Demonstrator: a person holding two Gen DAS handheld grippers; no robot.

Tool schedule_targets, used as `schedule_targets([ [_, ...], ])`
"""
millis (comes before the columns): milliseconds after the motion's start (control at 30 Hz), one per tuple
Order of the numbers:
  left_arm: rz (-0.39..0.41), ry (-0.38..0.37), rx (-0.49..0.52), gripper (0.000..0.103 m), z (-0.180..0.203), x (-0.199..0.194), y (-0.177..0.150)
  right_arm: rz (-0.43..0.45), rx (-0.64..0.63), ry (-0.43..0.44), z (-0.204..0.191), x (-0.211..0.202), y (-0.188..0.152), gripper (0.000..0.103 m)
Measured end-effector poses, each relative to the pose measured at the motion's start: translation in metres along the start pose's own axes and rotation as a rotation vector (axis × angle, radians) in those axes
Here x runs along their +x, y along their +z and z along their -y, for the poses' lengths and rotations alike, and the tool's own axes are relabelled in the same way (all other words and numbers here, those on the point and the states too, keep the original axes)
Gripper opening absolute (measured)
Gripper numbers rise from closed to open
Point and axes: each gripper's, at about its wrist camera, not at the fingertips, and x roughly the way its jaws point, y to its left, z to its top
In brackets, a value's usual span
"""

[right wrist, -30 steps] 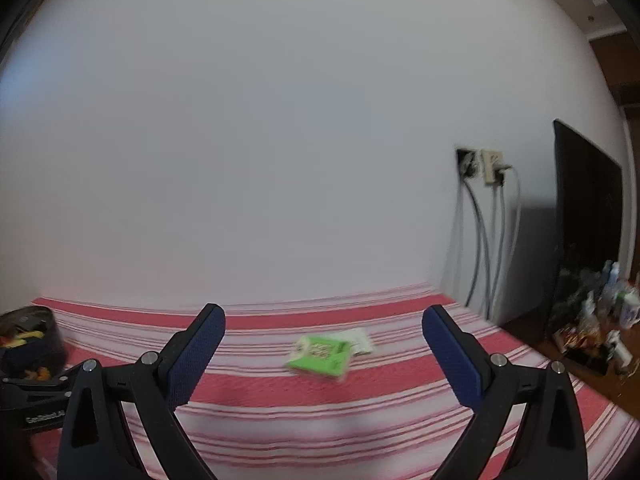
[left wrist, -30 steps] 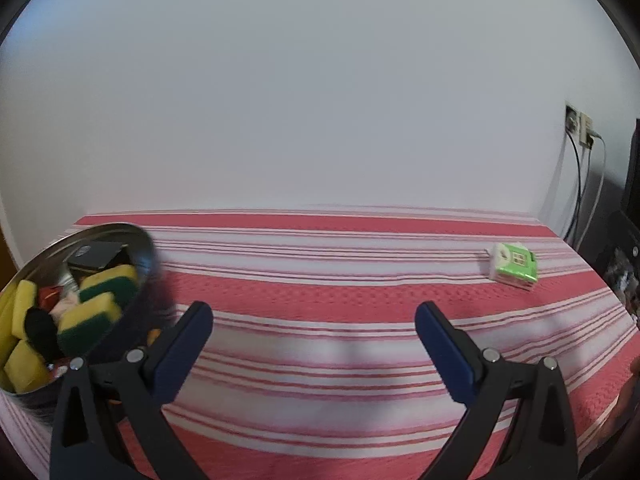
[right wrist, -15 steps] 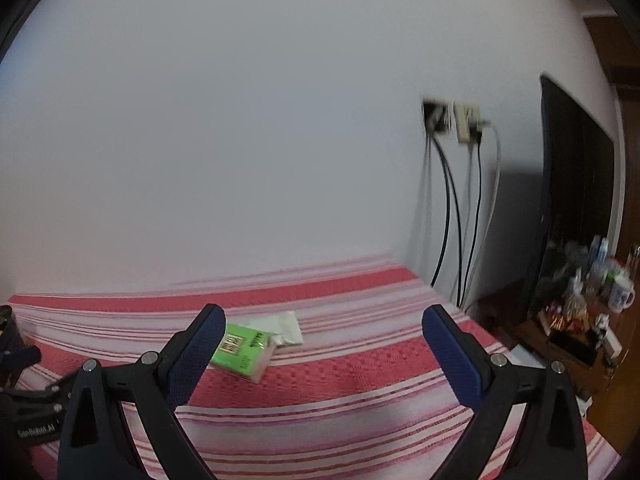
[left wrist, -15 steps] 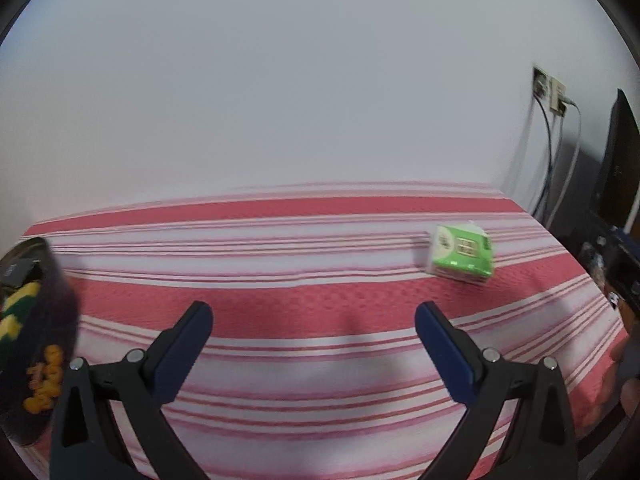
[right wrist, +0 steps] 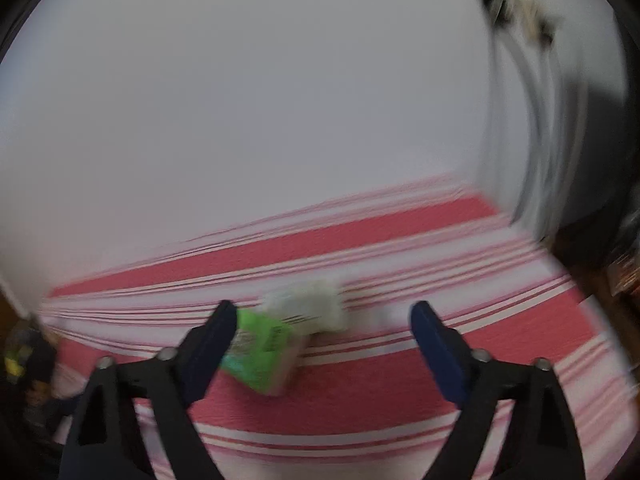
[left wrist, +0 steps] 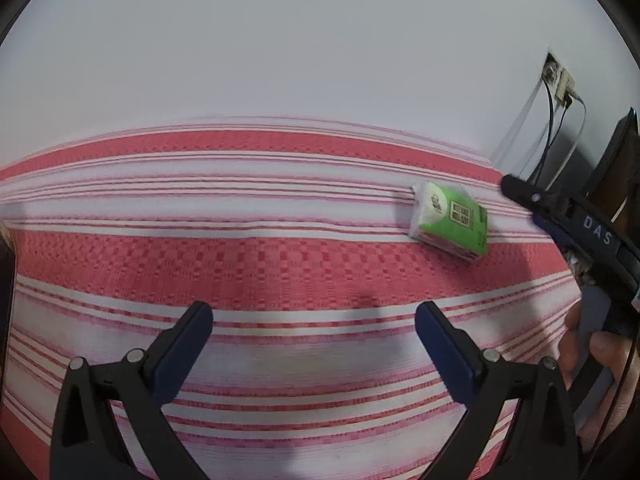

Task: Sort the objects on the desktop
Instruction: 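Withdraw both tools from the tin toward the green tissue packet, then grasp the green tissue packet with the right tool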

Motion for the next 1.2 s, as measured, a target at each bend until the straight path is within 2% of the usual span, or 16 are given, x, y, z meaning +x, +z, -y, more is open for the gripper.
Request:
schedule_targets([
  [67,0.004,0.015,-0.01,0.102,-0.003,-0.001,0.0,-0.062,0.037,0.061,-0.003,0.015,-0.002,0.085],
  [233,0.02,0.018,-0.029,0.102,-0.009,-0.006,-0.002,-0.171,0.092,0.142,-0.016,0.042,-0.008,0.085],
  [267,0.023,0.023,-0.03,0.102,-0.01,-0.008,-0.002,-0.188,0.087,0.149,-0.022,0.046,-0.009,0.085],
  [367,0.021,0.026,-0.037,0.102,-0.013,-0.009,-0.002,-0.207,0.004,0.095,-0.04,0.056,-0.007,0.085],
  [433,0.017,0.023,-0.042,0.102,-0.014,-0.008,-0.002,-0.214,-0.009,0.097,-0.046,0.06,-0.006,0.073],
  [500,0.016,0.02,-0.044,0.102,-0.013,-0.005,-0.002,-0.219,-0.02,0.092,-0.046,0.062,-0.004,0.063],
  [733,0.021,0.004,-0.039,0.102,-0.022,-0.012,0.0,-0.234,-0.059,0.144,-0.047,0.048,-0.013,0.055],
  [833,0.044,-0.013,-0.03,0.102,-0.021,-0.015,0.002,-0.204,-0.083,0.181,-0.047,0.028,-0.018,0.042],
  [900,0.069,-0.035,-0.013,0.102,-0.02,-0.019,0.004,-0.147,-0.041,0.213,-0.036,0.012,-0.012,0.031],
  [1000,0.065,-0.074,0.0,0.102,-0.019,-0.018,0.006,-0.058,0.02,0.209,-0.016,-0.008,-0.003,0.028],
  [1100,0.052,-0.074,-0.01,0.102,-0.021,-0.016,0.007,-0.087,0.073,0.251,-0.001,-0.002,-0.005,0.028],
  [1200,0.065,-0.066,-0.025,0.102,-0.023,-0.019,0.006,-0.113,0.041,0.161,0.004,0.002,-0.006,0.029],
])
